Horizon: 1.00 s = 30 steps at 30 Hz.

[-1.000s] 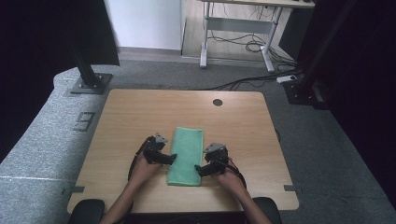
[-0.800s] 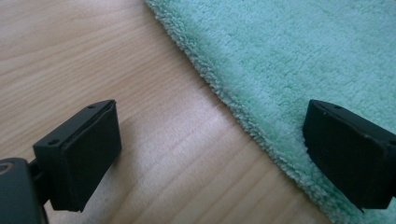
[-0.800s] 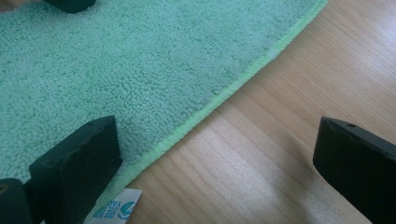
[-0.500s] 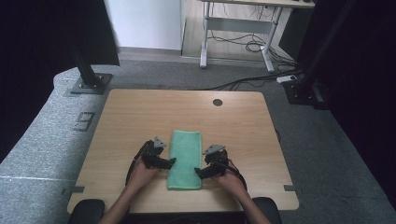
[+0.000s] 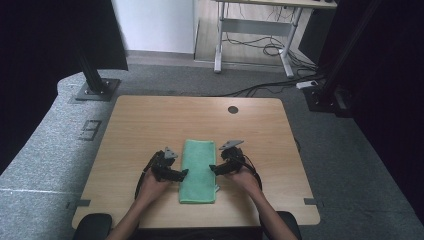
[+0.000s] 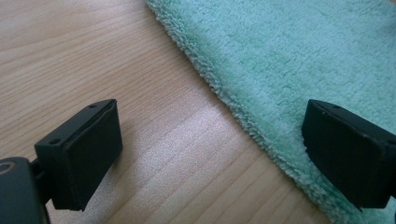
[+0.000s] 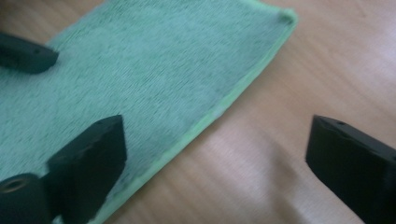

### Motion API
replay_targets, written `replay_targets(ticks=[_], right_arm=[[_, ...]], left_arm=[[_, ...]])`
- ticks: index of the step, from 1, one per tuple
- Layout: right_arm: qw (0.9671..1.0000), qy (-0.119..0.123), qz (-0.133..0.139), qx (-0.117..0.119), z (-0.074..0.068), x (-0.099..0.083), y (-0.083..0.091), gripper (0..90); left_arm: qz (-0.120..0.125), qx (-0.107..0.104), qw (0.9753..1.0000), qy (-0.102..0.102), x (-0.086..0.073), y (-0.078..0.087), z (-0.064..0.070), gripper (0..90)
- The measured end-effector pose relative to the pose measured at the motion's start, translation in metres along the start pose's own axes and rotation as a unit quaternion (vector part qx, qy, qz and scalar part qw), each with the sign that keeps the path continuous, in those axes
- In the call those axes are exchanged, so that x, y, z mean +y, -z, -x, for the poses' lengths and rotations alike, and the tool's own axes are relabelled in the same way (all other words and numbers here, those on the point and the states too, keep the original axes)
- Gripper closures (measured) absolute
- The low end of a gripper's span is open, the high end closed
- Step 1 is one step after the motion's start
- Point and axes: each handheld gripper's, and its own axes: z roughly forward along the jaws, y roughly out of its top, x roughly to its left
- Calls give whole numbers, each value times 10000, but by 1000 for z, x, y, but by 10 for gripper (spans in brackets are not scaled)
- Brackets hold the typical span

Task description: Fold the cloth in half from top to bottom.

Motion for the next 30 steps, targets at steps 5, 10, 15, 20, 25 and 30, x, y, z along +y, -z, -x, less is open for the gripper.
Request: replay_targets(ticks=[5,10,15,20,25,30], right_arm=[[9999,-118,40,-91,12,10,-5,210],[9997,-197,70,-83,21,22,-11,320],[9997,-216,104,-55,28,37,-18,427],[9998,-165,8,-77,31,48,-24,555],[9998,-105,-104,-159,36,56,-38,617],[9992,47,-285,-293,40,57,-50,521]], left_arm=[[2,0,10000,5,0,0,0,54],[1,0,10000,6,0,0,0,54],[-2,-1,10000,9,0,0,0,54],[3,2,10000,6,0,0,0,54],[-1,0,10000,8,0,0,0,54],[-3,4,10000,15,0,0,0,53]])
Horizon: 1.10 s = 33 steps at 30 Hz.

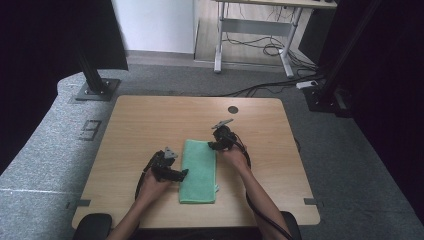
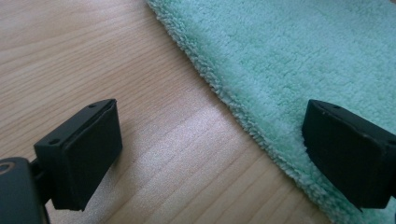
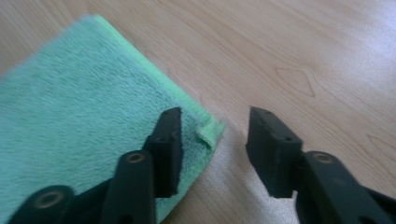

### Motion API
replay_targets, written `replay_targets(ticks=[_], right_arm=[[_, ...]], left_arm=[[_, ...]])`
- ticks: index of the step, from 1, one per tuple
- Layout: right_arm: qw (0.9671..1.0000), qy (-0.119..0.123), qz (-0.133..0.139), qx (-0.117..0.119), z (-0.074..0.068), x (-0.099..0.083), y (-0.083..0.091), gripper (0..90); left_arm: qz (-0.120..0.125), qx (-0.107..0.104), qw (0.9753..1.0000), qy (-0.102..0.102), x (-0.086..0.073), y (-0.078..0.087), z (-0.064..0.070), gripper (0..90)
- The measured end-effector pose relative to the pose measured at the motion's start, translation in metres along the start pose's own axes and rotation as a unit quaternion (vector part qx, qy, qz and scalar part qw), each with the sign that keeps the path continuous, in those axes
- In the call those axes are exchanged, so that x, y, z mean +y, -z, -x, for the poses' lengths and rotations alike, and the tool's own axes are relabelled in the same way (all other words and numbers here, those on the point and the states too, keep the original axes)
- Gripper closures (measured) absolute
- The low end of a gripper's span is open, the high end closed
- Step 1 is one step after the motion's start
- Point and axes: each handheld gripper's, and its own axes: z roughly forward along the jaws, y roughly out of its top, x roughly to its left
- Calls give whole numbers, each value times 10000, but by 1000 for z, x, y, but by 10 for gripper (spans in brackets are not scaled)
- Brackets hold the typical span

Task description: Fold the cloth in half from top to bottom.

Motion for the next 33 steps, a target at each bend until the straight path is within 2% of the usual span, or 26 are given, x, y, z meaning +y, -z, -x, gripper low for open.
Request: replay_targets(ticks=[2,5,7,10,11,12,14,17,20,26,33], right_arm=[[10000,46,-39,-16,-1,-1,-5,492],[10000,-57,30,52,1,-2,-6,475],[9996,-193,61,207,3,-4,-6,519],[9991,-90,99,409,2,-6,-5,674],[9991,-90,99,409,2,-6,-5,674],[9987,-91,73,504,1,-5,-5,742],[9981,-98,26,610,1,-4,-5,811],[9983,-59,-6,574,-1,-2,-5,835],[9993,117,-79,347,-7,0,-3,847],[9993,195,18,318,-7,2,7,846],[9979,386,337,394,-11,7,35,844]], left_arm=[[1,0,10000,2,0,0,0,52],[1,1,10000,5,0,0,0,51],[1,1,10000,6,0,0,0,51],[0,1,10000,8,0,0,0,50],[0,1,10000,8,0,0,0,50],[0,1,10000,7,0,0,0,51],[0,1,10000,6,0,0,0,51],[1,1,10000,7,0,0,0,51],[5,0,10000,14,0,0,0,51],[3,6,10000,11,0,0,0,51],[3,30,10000,26,0,0,1,50]])
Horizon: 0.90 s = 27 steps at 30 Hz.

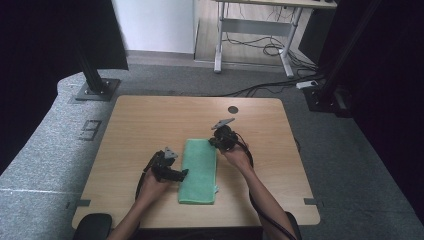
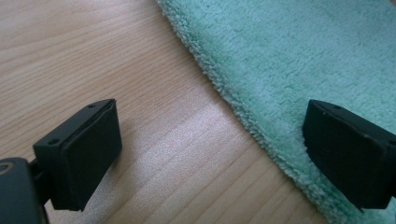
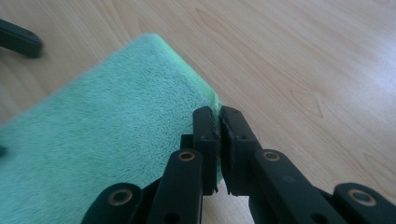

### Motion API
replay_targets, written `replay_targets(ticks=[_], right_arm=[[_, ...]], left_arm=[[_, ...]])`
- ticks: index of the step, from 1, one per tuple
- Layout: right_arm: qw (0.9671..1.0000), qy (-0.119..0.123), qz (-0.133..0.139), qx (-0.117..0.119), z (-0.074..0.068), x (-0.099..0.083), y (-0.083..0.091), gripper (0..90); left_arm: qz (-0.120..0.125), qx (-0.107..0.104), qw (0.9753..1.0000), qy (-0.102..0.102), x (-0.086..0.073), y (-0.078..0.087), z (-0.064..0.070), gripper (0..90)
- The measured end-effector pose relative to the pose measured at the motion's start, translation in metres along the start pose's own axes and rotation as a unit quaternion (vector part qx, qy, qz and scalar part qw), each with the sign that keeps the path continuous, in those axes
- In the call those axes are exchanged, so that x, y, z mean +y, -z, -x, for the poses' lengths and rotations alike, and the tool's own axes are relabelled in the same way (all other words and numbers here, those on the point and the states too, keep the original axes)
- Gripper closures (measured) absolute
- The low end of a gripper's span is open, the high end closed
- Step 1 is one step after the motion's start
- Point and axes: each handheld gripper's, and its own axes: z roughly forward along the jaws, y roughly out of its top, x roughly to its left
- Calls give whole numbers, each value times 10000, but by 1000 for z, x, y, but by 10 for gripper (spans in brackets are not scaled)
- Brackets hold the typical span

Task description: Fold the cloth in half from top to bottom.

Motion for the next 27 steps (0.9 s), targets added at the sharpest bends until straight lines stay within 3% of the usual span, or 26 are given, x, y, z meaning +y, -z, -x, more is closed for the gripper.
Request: replay_targets(ticks=[10,14,27], right_arm=[[9990,78,376,236,-14,1,39,843],[9982,226,461,312,-22,-1,53,843],[9956,467,482,647,-52,-21,81,841]], left_arm=[[3,13,10000,10,0,0,0,50],[-5,15,10000,11,0,0,0,50],[-8,26,10000,26,0,0,1,50]])
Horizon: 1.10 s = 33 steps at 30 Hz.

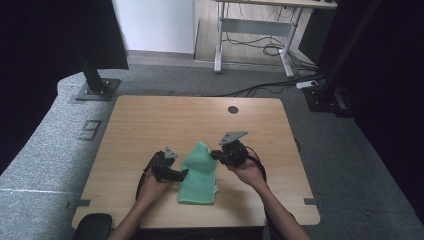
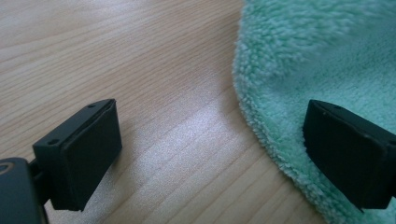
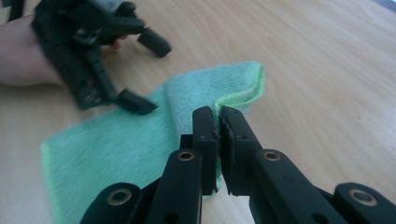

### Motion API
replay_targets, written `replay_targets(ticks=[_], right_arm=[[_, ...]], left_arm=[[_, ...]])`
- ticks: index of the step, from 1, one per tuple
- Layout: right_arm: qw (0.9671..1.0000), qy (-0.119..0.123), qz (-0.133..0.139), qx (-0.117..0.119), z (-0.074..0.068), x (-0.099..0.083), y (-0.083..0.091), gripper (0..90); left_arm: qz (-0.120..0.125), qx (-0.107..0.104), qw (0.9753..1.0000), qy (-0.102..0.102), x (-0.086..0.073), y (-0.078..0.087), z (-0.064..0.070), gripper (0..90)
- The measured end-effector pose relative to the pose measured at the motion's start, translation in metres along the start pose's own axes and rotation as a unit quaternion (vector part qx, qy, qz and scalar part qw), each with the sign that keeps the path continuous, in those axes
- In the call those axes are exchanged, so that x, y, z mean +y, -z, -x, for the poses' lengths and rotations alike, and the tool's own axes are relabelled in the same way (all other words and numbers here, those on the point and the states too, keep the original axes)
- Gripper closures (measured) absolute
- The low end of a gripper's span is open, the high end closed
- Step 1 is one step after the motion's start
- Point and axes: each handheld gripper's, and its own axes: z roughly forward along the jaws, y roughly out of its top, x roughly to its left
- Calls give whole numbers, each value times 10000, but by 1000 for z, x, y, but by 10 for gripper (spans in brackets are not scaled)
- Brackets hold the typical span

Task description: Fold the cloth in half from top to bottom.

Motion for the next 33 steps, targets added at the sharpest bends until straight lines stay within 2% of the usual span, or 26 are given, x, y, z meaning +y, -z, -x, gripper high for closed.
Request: replay_targets(ticks=[7,18,23,29,33], right_arm=[[9999,-15,-75,154,-15,-16,2,840],[9983,-231,-262,465,-32,-48,-14,839],[9975,-246,-344,573,-40,-57,-19,837],[9964,-268,-562,573,-49,-69,-27,836],[9963,-333,-578,544,-50,-73,-28,835]], left_arm=[[-2,-1,10000,1,0,0,0,50],[0,1,10000,4,0,0,0,49],[9,-1,10000,13,0,0,0,49],[5,-34,10000,-20,0,0,-1,49],[-21,-102,9999,-21,-1,2,-1,49]])
